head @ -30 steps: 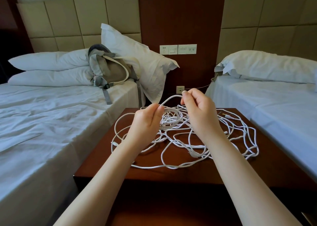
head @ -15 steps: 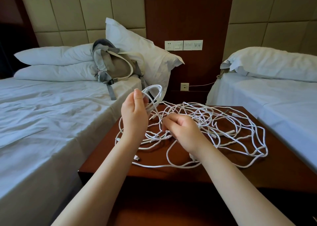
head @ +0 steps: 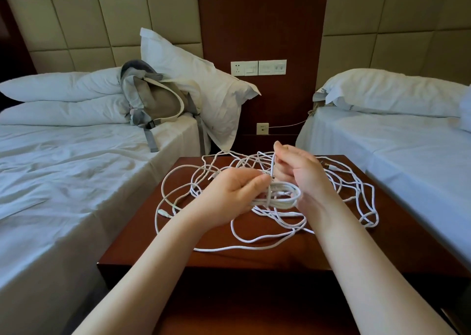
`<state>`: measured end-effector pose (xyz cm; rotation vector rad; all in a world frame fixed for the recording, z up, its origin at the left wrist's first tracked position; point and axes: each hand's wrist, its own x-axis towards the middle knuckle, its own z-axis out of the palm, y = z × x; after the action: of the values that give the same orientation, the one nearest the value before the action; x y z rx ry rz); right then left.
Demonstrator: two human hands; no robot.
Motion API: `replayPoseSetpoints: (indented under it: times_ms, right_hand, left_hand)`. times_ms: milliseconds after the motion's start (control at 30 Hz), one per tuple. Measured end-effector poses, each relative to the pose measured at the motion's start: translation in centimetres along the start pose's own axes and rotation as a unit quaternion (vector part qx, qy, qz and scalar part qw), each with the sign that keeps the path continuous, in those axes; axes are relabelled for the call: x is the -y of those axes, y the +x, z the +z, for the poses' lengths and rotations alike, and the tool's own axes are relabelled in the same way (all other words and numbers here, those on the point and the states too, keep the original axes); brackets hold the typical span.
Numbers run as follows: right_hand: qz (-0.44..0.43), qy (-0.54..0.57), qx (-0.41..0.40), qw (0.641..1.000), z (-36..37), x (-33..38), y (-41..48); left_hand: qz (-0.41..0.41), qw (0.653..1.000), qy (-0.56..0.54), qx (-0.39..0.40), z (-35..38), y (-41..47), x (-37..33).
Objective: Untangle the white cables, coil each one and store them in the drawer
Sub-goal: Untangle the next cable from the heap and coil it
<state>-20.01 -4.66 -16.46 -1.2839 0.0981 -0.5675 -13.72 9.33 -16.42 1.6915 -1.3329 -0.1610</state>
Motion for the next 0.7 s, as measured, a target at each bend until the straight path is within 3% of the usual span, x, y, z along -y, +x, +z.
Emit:
replayPoseSetpoints:
  times_ms: [133,233,333,500,700]
  right_hand:
    - [-0.073,-0.11,0.031,0.991,0.1,1.4,-0.5]
    - [-0.123,-0.161,0.007,0.979,0.3,1.8,-0.7]
    - [-0.167,-0.199,-0.009,0.966,0.9,1.8,-0.9]
    - [-0.147,-0.25,0.077,0.954,2.3,0.9,-1.5]
    - [-0.06,-0.271,0.196,0.94,3.2,-0.8,-2.0]
  left_hand:
    - [-0.026,0.998,0.01,0.058,1.0,0.1,-0.3]
    - [-0.048,0.996,0.073,0.032,0.6,0.4,0.0]
    - [-0.064,0.991,0.09,-0.079,0.4,1.0,1.3]
    - [-0.128,0.951,-0.077,-0.272,-0.1,1.7,3.5]
    - [-0.123,0.905,-0.195,-0.358,-1.7,1.9,3.6]
